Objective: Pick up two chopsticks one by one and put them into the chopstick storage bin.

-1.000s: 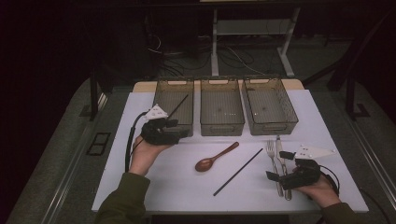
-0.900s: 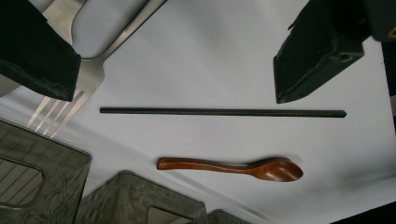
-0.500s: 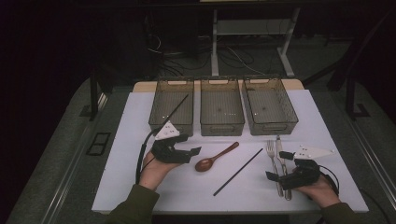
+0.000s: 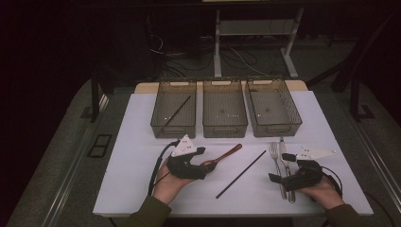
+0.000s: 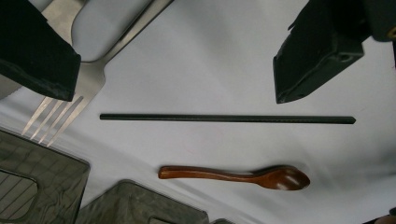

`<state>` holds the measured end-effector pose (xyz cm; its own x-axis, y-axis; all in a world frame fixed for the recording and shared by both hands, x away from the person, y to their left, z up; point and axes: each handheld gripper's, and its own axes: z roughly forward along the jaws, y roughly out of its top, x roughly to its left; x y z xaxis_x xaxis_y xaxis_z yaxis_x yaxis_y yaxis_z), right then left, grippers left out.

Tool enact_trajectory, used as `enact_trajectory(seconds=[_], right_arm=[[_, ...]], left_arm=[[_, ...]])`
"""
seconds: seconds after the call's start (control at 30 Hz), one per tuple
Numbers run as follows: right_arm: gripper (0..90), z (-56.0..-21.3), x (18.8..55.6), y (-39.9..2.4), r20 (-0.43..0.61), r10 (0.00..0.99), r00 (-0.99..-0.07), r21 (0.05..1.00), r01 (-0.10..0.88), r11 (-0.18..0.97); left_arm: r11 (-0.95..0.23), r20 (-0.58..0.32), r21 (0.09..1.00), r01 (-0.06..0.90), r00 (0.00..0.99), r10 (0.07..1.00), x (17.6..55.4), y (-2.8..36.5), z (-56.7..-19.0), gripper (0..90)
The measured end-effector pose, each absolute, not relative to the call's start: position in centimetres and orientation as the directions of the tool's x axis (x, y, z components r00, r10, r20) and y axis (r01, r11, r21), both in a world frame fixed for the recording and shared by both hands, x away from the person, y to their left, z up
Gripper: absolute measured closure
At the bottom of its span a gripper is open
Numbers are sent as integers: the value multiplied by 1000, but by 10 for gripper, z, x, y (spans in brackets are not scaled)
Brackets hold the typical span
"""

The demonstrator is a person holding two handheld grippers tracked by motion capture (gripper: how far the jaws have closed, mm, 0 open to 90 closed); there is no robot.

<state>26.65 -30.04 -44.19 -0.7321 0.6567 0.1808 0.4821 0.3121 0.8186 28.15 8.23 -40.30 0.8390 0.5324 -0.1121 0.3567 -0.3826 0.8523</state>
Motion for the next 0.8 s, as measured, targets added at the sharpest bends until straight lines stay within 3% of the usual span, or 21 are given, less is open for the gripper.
enact_trajectory(seconds=[0.8], right_arm=[[2, -442, 266, -300, 168, 661, -732, 817, 478, 322]], left_arm=[[-456, -146, 807, 374, 876, 459, 267, 37, -434, 621]])
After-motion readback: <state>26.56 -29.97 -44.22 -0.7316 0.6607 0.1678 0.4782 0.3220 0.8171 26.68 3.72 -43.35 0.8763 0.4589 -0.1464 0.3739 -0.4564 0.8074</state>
